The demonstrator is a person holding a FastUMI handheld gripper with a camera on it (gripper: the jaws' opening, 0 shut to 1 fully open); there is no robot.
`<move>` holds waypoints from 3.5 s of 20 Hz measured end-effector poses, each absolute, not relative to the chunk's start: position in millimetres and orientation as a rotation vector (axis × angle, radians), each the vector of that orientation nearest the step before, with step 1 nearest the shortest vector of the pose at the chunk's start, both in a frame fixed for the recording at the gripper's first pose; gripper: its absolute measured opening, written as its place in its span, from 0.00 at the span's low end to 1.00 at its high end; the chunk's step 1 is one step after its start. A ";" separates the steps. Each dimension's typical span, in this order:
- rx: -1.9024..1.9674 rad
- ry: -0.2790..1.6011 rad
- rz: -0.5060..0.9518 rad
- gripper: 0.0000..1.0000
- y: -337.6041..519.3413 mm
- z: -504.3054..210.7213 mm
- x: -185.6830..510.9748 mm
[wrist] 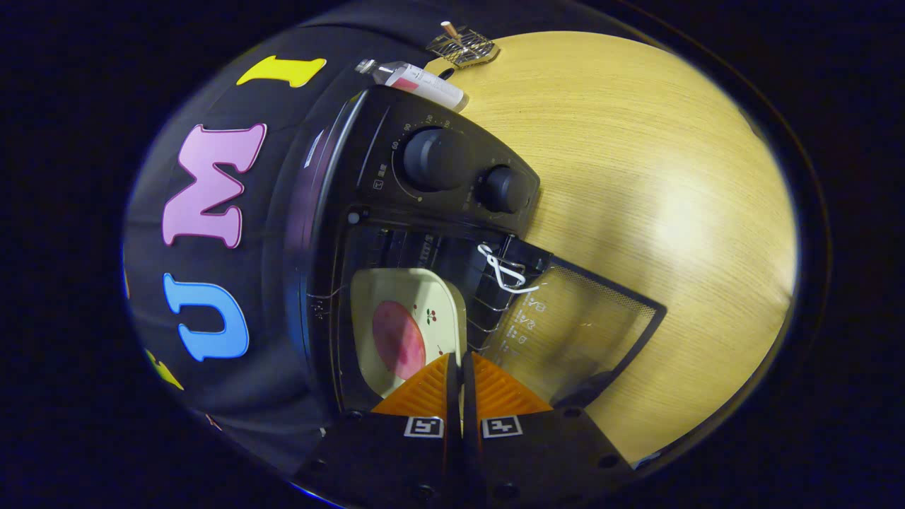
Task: Open the toaster oven, put the food inside, and close the toaster oven door.
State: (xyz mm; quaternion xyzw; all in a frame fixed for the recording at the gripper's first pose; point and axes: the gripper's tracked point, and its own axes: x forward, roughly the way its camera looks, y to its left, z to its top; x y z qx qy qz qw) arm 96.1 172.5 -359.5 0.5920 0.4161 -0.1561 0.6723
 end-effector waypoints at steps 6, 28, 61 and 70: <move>1.456 0.875 -0.442 0.05 201.2 -365.2 113.0; 1.517 0.756 -0.411 0.90 196.5 -361.1 108.1; 0.112 1.078 0.078 0.99 167.8 -439.8 -41.6; 0.086 1.127 0.049 0.99 180.5 -455.8 -24.4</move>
